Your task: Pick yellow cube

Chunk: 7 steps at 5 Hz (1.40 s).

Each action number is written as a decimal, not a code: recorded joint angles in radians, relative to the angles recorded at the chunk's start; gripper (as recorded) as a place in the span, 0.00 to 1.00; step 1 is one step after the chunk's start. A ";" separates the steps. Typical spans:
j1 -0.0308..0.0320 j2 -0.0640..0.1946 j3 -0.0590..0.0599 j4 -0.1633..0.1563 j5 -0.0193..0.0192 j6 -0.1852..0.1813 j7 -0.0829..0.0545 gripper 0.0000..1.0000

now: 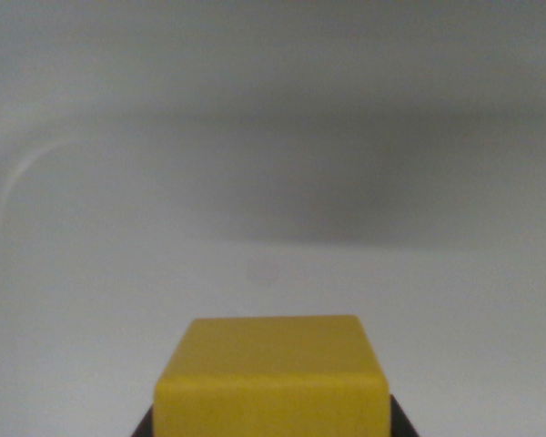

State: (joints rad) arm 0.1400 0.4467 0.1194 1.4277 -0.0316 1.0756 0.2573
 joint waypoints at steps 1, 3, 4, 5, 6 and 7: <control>-0.0001 -0.010 0.001 0.033 0.0014 0.043 0.000 1.00; -0.0002 -0.021 0.002 0.068 0.0029 0.089 0.000 1.00; -0.0002 -0.021 0.002 0.068 0.0029 0.089 0.000 1.00; -0.0002 -0.032 0.003 0.104 0.0044 0.135 0.000 1.00; -0.0002 -0.032 0.003 0.104 0.0044 0.135 0.000 1.00; -0.0003 -0.043 0.004 0.141 0.0059 0.183 -0.001 1.00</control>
State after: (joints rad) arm 0.1396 0.4040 0.1236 1.5684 -0.0256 1.2587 0.2567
